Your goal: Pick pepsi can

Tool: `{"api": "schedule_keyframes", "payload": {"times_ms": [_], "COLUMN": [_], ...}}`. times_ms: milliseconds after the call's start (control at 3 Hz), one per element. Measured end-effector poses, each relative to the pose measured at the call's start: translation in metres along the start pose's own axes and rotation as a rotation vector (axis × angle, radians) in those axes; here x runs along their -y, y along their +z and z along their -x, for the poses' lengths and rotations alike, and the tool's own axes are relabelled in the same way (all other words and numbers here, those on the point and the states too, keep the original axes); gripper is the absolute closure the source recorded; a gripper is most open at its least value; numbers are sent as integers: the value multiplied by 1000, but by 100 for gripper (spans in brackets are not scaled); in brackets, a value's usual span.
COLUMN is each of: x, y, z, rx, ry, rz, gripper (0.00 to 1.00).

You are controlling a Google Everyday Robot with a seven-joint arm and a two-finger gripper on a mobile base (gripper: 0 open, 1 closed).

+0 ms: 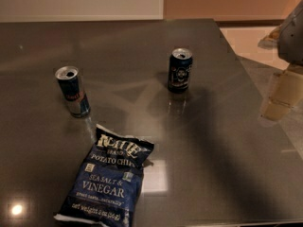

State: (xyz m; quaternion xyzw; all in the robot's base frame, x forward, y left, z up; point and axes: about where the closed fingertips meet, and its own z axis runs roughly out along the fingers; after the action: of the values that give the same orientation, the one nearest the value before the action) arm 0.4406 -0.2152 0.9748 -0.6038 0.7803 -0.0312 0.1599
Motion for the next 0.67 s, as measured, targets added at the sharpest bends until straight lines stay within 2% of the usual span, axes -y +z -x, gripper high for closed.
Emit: {"api": "schedule_keyframes", "payload": {"times_ms": [667], "x": [59], "y": [77], "z": [59], "rx": [188], "ry": [1], "rz": [133], "gripper": [0]}}
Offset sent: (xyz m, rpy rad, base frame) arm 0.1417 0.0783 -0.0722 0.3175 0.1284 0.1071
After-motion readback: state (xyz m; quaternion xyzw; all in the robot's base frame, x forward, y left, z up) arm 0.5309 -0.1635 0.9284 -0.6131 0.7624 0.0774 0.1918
